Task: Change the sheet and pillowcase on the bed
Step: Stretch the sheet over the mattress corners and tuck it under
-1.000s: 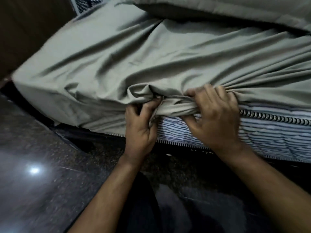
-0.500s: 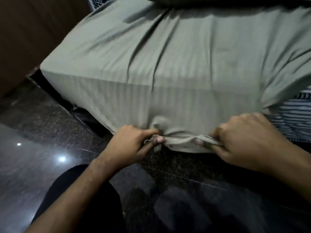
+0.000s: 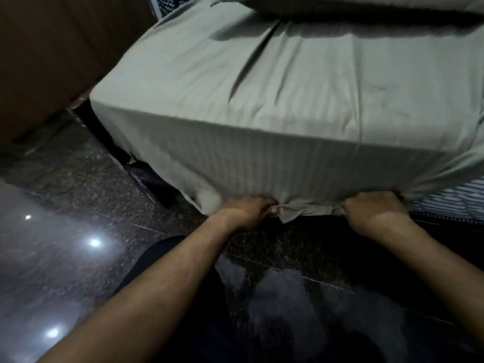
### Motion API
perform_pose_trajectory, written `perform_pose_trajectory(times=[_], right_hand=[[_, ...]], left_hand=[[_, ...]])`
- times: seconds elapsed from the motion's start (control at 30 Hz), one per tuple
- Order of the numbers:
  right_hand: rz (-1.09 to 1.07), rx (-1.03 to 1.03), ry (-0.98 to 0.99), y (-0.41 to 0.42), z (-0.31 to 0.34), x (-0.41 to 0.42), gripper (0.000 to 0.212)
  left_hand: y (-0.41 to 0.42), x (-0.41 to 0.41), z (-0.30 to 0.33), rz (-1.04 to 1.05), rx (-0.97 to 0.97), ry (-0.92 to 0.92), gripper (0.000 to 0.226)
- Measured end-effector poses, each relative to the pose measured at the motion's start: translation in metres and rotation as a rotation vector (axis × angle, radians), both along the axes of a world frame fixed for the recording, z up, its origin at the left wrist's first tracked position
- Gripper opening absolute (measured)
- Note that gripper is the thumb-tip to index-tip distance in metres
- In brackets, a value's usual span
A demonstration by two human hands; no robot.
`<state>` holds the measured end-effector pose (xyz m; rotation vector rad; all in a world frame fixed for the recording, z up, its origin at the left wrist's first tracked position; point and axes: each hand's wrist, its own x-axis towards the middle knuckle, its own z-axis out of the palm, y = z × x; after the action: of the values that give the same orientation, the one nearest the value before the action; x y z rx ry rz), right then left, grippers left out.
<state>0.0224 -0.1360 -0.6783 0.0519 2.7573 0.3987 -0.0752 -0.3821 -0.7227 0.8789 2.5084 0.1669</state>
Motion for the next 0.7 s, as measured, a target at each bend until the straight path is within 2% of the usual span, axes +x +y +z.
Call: perform_pose_trajectory(times=[0.07,0.23,0.33,0.4,0.43,0.5,0.6,0.7], right_hand=[[-0.037,-0.002,0.0,0.0,-0.002,-0.004,0.038],[-0.074,0.007,0.006,-0.002,-0.011,0.016,0.038],[-0.124,0.016,0.003,-0.003,-0.013,0.028,0.054],[-0.177,-0.049,-0.037,-0.013,-0.012,0.036,0.066],[-0.181,-0.096,-0.048,-0.02,-0.011,0.038,0.065],[-0.12,-0.199,-0.002,-0.041,-0.01,0.039,0.051],[0.085,-0.333,0.222,-0.081,-0.009,0.026,0.034],[0.303,-0.415,0.305,-0.119,-0.017,0.002,0.048]], left_hand=[[0.005,-0.003,-0.011,-0.008,-0.012,-0.058,0.037],[0.002,-0.008,-0.011,0.01,0.054,-0.015,0.041],[-0.006,-0.003,-0.001,0.026,0.112,0.04,0.04],[-0.018,0.0,0.005,0.052,0.147,0.13,0.036],[-0.023,0.0,0.009,0.077,0.158,0.189,0.035],[-0.038,0.0,0.015,0.147,0.176,0.301,0.035],[-0.056,-0.002,0.019,0.287,0.202,0.418,0.033],[-0.074,-0.007,0.017,0.462,0.24,0.452,0.033]])
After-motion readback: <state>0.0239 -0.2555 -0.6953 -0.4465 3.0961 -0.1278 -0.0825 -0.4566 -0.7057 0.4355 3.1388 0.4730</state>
